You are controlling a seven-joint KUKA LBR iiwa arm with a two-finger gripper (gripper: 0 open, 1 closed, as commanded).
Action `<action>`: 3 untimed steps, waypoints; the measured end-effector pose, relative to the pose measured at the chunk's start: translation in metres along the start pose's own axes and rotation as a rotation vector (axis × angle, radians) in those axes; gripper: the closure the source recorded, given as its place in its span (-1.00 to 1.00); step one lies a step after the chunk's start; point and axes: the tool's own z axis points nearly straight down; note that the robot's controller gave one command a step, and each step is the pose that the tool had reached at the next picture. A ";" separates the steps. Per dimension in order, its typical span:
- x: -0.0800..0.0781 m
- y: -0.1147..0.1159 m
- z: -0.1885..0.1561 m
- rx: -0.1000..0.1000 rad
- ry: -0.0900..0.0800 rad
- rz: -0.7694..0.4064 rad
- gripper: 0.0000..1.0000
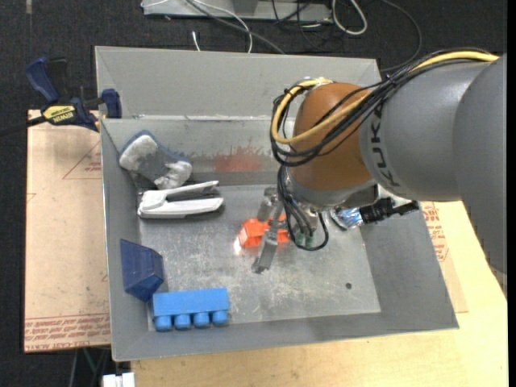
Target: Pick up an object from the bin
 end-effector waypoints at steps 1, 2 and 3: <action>-0.066 -0.006 -0.010 -0.010 -0.017 0.026 1.00; -0.066 -0.006 -0.010 -0.010 -0.017 0.025 1.00; -0.061 -0.013 -0.007 -0.012 -0.020 -0.005 1.00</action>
Offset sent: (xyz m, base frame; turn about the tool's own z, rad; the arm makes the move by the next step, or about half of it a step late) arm 0.0000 0.0000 0.0000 0.0000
